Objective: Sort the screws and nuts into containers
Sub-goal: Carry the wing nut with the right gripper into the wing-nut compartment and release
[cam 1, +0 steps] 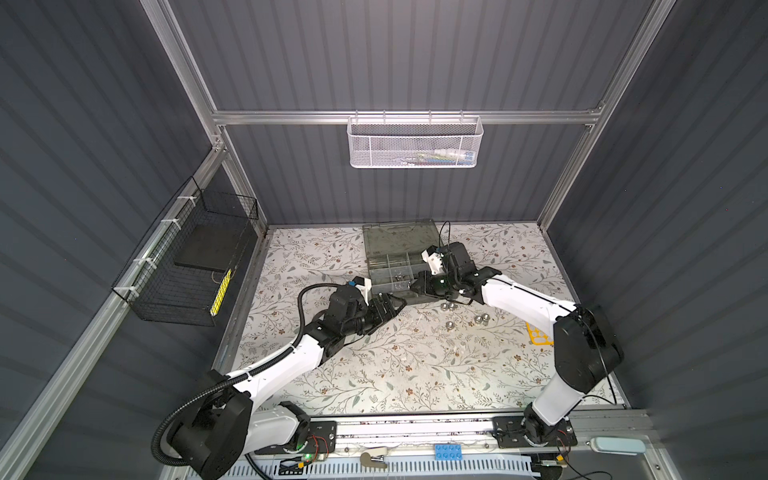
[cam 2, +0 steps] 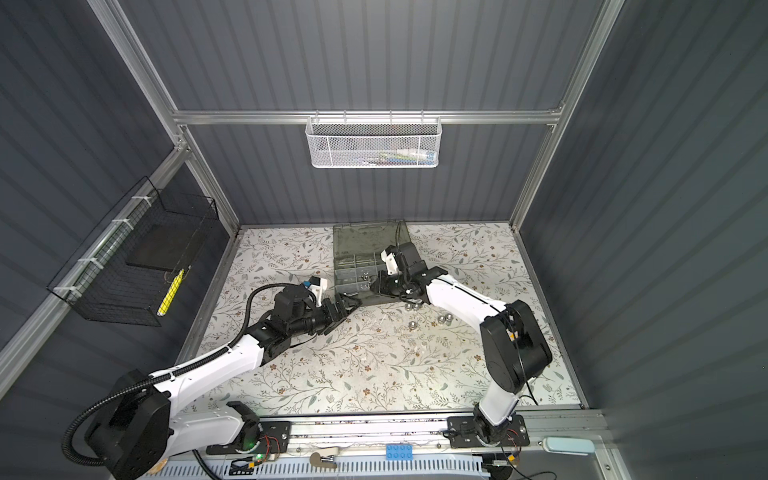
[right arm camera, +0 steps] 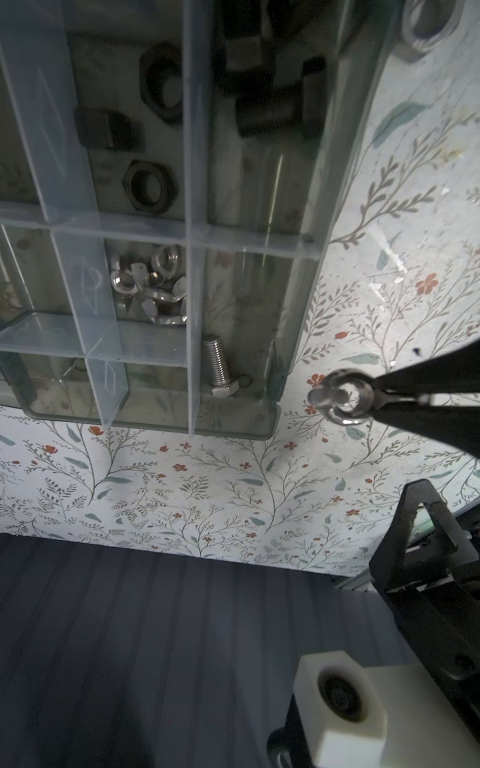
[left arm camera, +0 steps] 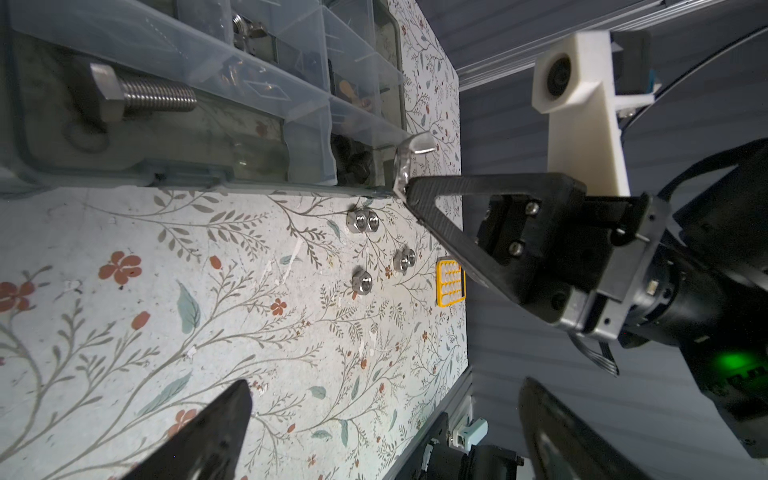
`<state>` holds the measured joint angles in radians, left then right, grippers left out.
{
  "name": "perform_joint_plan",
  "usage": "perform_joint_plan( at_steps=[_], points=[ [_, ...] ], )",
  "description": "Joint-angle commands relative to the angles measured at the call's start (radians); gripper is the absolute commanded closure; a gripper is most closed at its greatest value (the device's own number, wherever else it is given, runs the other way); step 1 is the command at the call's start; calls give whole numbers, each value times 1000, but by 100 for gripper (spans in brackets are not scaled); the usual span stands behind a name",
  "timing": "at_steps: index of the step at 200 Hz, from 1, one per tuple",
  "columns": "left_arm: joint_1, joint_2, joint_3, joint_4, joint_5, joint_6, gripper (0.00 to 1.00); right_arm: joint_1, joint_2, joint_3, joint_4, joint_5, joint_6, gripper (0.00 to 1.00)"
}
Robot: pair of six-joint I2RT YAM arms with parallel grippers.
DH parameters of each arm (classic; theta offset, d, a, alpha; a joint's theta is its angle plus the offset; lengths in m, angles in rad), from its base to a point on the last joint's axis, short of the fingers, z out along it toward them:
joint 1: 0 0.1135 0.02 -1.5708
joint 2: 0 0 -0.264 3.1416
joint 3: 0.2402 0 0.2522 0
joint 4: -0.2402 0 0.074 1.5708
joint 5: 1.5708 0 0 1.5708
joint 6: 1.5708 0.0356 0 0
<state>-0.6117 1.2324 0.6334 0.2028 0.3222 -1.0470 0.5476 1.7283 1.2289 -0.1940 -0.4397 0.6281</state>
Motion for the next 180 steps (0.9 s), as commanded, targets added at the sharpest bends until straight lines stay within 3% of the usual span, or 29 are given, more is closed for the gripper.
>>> perform_joint_plan(
  at_steps=[1, 73, 180],
  points=[
    [18, -15, 46, -9, -37, 26, 0, -14, 64, 64, 49, -84, 71, 94],
    [47, 51, 121, 5, -39, 53, 0, -40, 265, 259, 90, -125, 143, 94],
    [47, 102, 182, -57, -30, 119, 0, -54, 414, 291, 97, -93, 122, 91]
  ],
)
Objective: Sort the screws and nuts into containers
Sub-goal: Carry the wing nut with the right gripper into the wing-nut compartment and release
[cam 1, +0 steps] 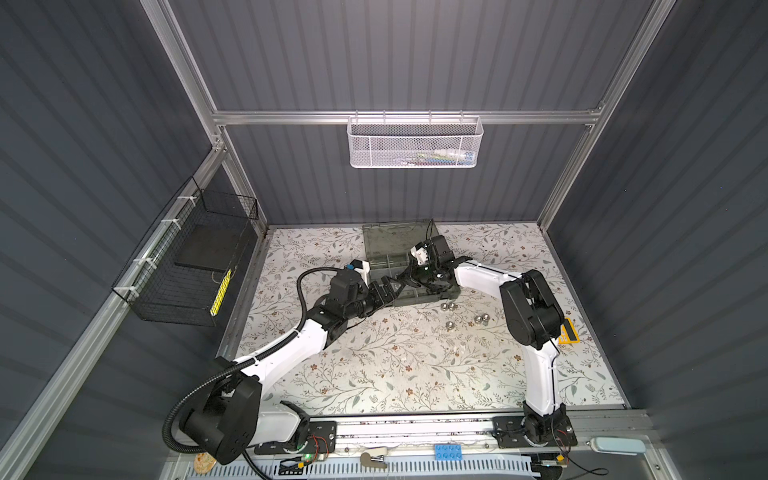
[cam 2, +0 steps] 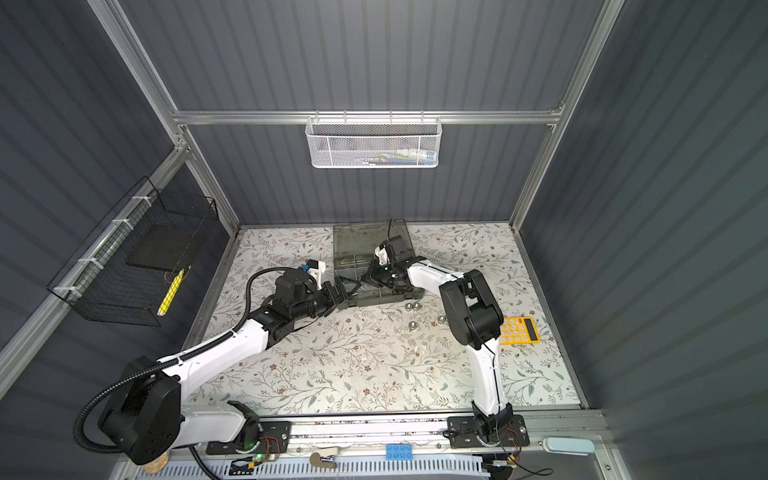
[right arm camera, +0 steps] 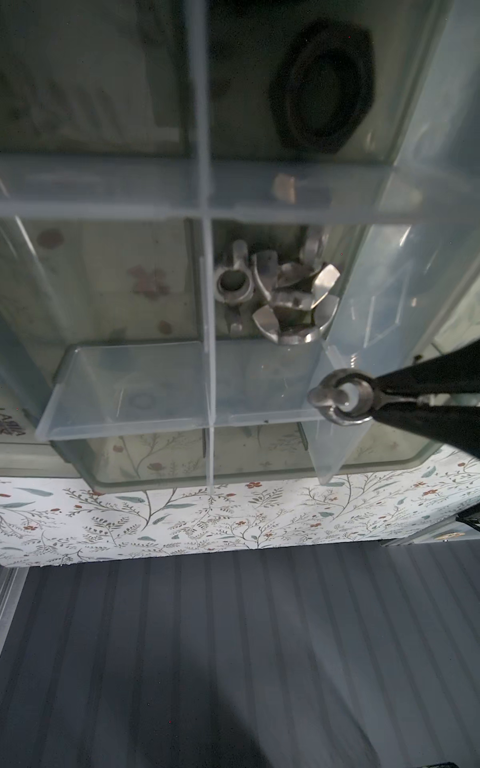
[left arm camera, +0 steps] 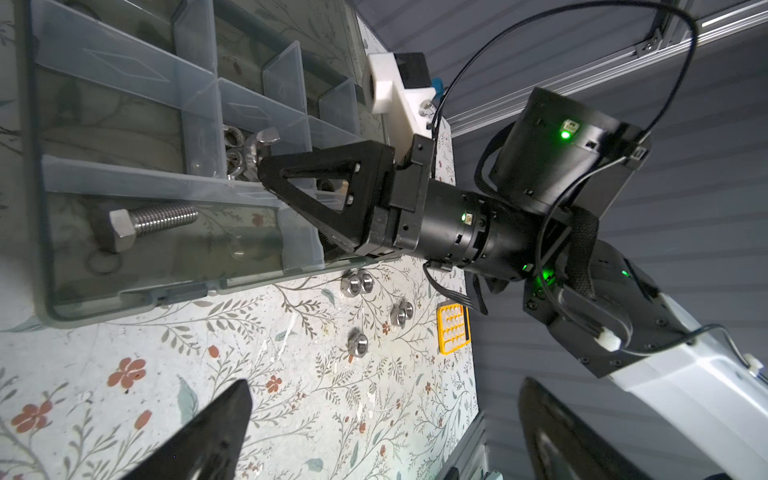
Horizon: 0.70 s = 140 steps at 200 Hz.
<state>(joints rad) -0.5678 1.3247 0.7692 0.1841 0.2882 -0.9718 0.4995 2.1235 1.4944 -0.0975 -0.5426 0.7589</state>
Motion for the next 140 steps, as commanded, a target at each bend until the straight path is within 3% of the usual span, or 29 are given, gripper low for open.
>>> perform_joint_plan(
  at_steps=[1, 140],
  points=[
    [3, 11, 47, -39, 3, 45, 0, -7, 19, 26, 0, 10, -9, 91],
    [3, 10, 29, -70, 5, 56, 0, -29, 68, 43, -13, 10, -18, 87]
  ],
)
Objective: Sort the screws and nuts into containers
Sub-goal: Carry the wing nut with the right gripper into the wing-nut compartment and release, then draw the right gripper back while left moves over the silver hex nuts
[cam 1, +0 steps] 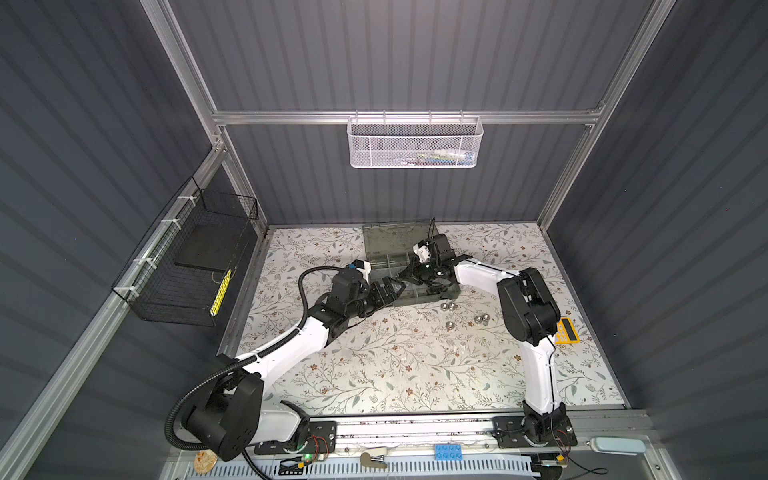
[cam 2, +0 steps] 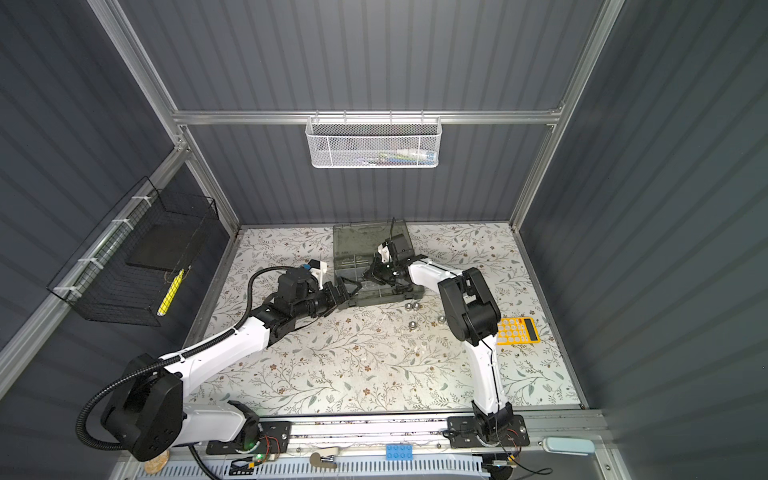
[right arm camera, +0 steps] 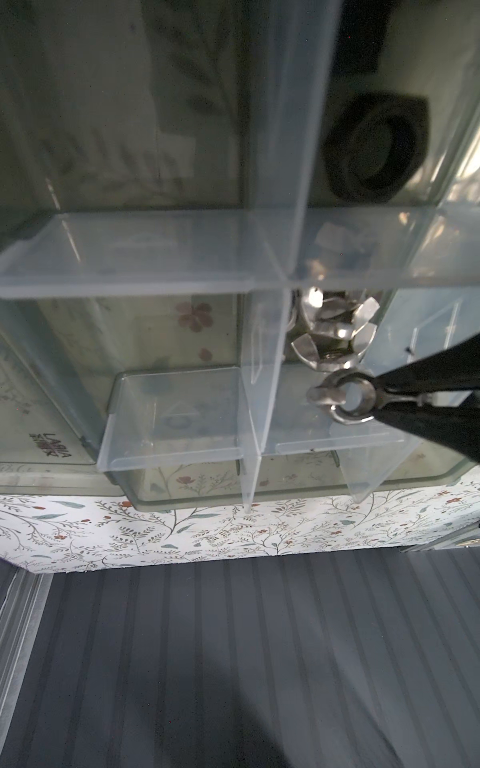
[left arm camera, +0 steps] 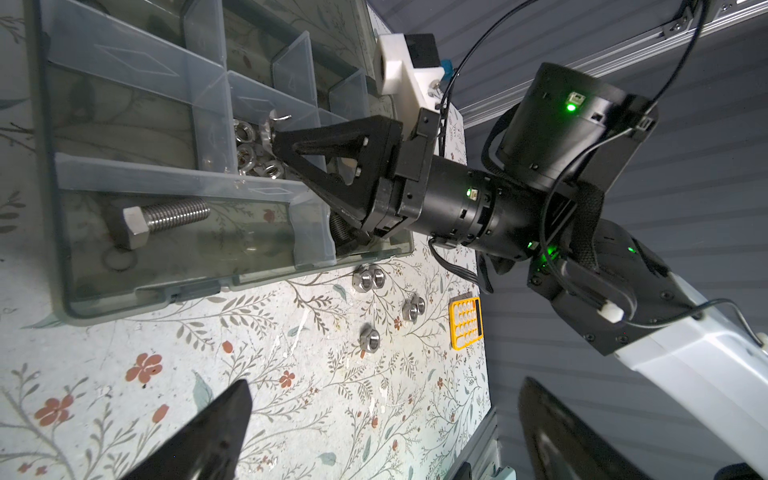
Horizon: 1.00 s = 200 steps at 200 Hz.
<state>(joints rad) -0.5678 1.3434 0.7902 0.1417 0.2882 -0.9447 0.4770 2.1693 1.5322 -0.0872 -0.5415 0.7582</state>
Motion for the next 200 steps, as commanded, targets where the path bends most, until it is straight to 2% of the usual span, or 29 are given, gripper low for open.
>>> perform_joint_plan(
  at_steps=[1, 106, 200],
  points=[
    [3, -9, 8, -28, 5, 29, 0, -7, 22, 5, -24, 9, -17, 87],
    [3, 21, 7, -13, 20, 24, 0, -20, -21, 8, -54, 1, -39, 80],
    [0, 54, 34, -17, 34, 17, 0, -28, -131, -27, -85, 38, -82, 71]
  ],
)
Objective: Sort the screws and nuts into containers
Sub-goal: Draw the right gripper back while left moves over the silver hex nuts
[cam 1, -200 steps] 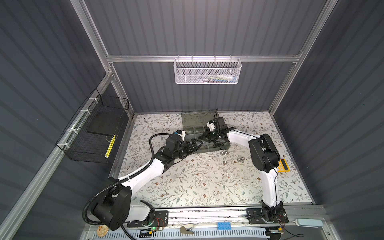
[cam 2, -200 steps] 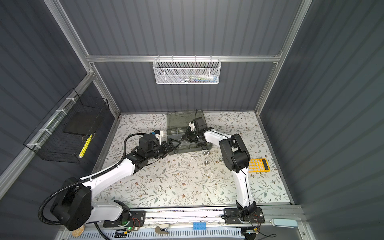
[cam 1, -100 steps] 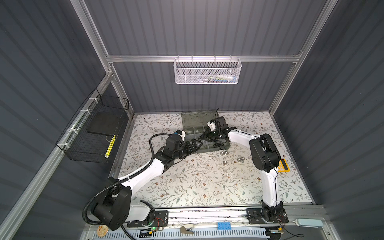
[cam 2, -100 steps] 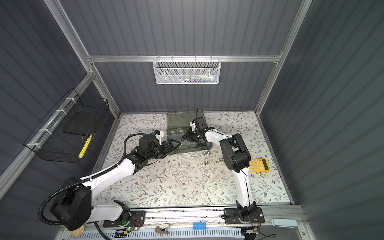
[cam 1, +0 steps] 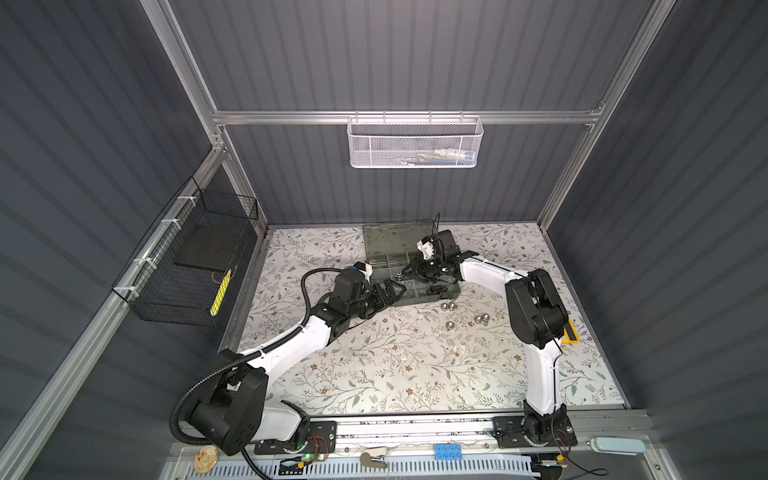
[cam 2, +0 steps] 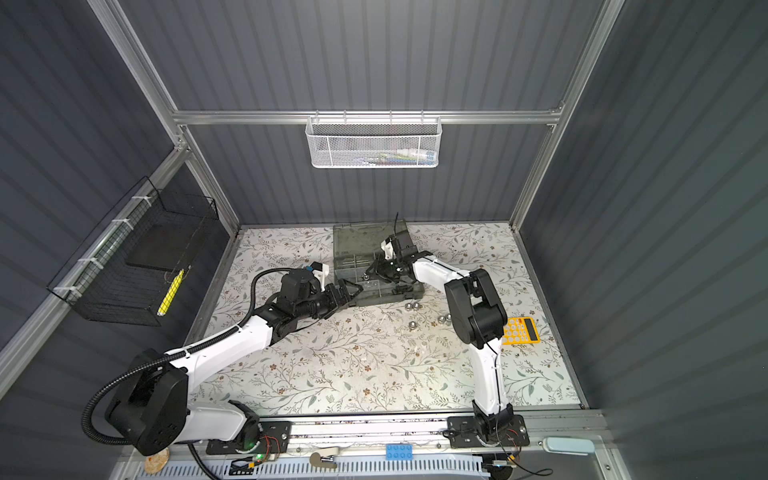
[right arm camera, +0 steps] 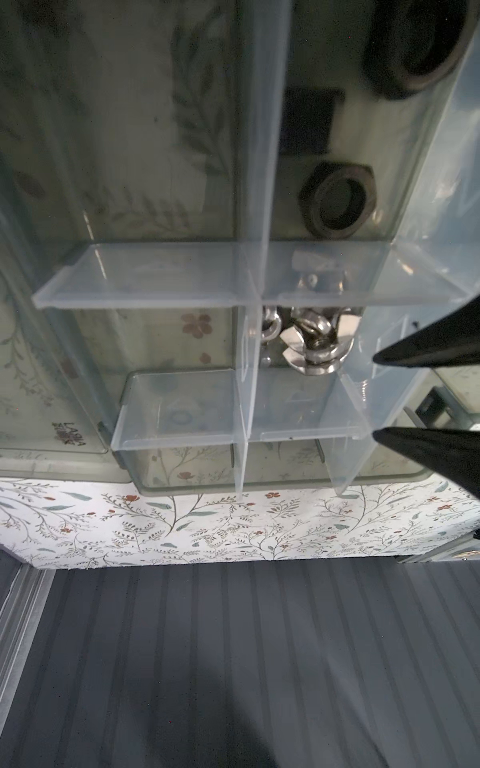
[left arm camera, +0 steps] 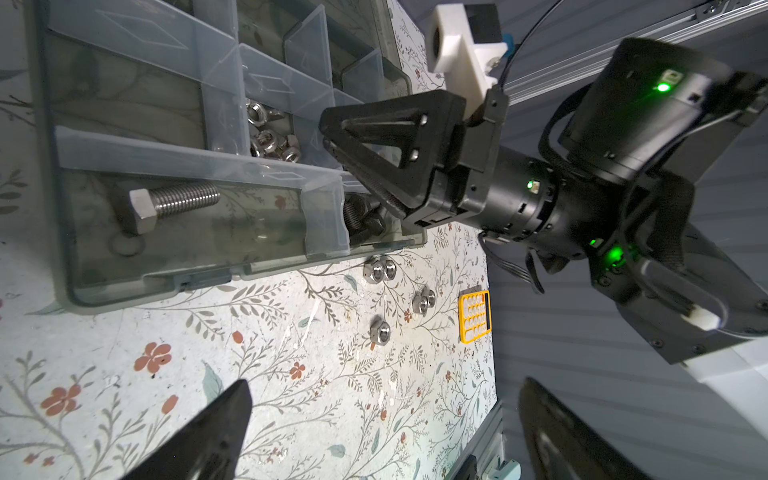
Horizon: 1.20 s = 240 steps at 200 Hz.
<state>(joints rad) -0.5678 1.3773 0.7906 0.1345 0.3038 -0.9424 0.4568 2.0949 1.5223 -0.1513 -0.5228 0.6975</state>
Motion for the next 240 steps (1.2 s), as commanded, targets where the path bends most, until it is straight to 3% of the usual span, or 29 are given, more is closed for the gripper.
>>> perform_joint_plan(
  at_steps=[1, 73, 171, 220, 240],
  points=[
    [0, 22, 35, -10, 18, 14, 0, -8, -58, -18, -22, 20, -22, 71],
    [-38, 4, 57, -39, 8, 14, 0, -11, -188, -105, -38, 70, -56, 63],
    [-171, 100, 162, -105, -50, 38, 0, -67, -490, -404, -54, 169, -103, 50],
    [-255, 283, 336, -294, -58, 123, 0, -151, -674, -596, -56, 219, -94, 34],
    [-298, 352, 408, -360, -86, 157, 0, -198, -756, -666, -79, 243, -94, 20]
  ],
)
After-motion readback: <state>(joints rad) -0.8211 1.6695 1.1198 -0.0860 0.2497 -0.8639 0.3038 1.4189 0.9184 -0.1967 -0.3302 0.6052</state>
